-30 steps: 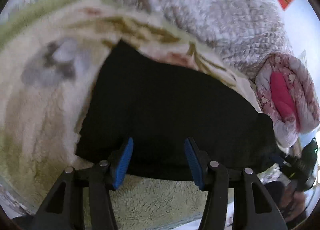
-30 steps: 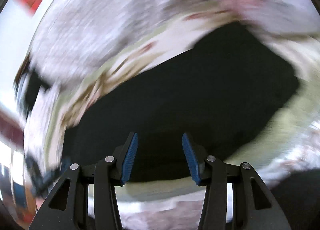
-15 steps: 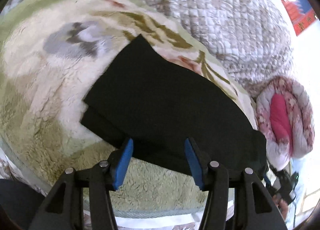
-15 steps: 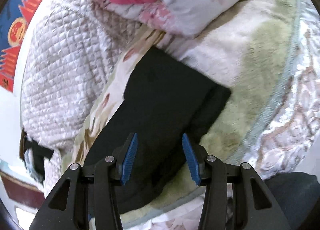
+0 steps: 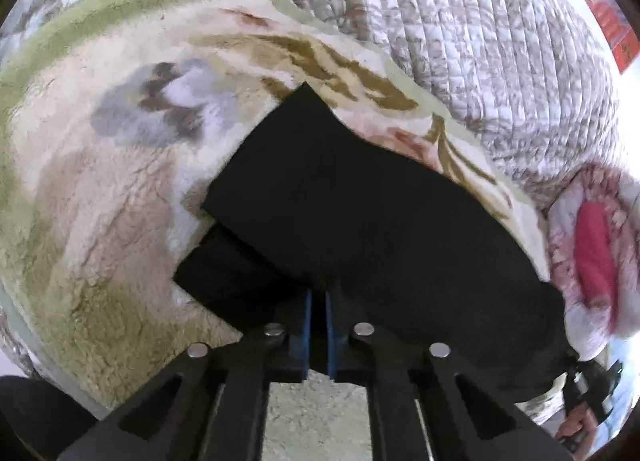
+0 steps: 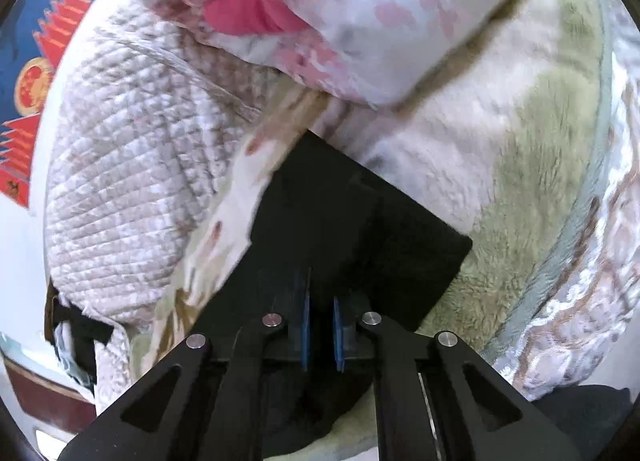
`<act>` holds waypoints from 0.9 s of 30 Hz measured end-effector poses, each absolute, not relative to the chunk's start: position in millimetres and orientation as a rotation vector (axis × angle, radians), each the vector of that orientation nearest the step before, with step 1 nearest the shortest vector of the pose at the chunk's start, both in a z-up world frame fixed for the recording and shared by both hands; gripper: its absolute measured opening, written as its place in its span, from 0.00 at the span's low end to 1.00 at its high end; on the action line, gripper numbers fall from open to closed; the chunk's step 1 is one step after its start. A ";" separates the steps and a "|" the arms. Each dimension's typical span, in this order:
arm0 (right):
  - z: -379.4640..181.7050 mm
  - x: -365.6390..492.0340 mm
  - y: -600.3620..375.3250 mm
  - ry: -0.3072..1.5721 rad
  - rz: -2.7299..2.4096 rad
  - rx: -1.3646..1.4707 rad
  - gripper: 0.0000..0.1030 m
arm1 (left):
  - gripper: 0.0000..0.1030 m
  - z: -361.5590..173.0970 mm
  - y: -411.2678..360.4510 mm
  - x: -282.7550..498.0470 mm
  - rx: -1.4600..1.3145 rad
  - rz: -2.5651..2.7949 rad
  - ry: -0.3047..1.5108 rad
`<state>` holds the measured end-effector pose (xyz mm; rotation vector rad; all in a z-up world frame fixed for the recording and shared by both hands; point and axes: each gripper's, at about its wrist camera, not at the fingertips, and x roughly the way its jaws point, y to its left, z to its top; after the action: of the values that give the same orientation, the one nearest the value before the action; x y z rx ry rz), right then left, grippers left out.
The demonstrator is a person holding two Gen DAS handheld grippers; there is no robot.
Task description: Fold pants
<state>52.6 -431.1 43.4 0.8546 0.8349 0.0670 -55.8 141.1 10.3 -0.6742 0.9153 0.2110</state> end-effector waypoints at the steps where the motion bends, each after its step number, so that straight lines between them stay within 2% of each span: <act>1: 50.0 48.1 -431.4 0.821 0.082 0.854 0.08 | 0.05 17.6 139.4 -58.4 -0.662 0.211 0.896; 5: 49.4 38.0 -437.1 0.817 0.037 0.816 0.08 | 0.05 34.9 132.3 -70.3 -0.625 0.199 0.853; 9: 14.4 40.5 -444.1 0.916 0.028 0.846 0.08 | 0.06 0.7 134.4 -66.4 -0.632 0.206 0.947; 10: 18.9 39.1 -442.8 0.912 0.026 0.826 0.09 | 0.07 1.3 134.0 -66.7 -0.630 0.202 0.938; 12: 31.7 35.8 -442.6 0.904 -0.011 0.769 0.22 | 0.11 10.2 133.3 -68.4 -0.609 0.212 0.932; 18: 74.6 15.9 -440.2 0.786 -0.109 0.583 0.23 | 0.13 38.4 143.9 -88.9 -0.585 0.283 0.882; 20: 81.8 17.2 -412.5 0.798 0.010 0.469 0.24 | 0.13 47.7 143.8 -89.8 -0.567 0.276 0.854; 23: 75.9 21.1 -357.7 0.863 0.163 0.287 0.24 | 0.24 56.2 125.5 -78.4 -0.496 0.224 0.834; 27: 54.5 12.7 -306.9 0.896 0.281 0.092 0.24 | 0.26 45.3 87.4 -62.0 -0.385 0.128 0.877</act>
<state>12.7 -306.9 54.5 0.0925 0.8964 0.2813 -62.0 87.4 45.3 -0.3846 0.8770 0.1276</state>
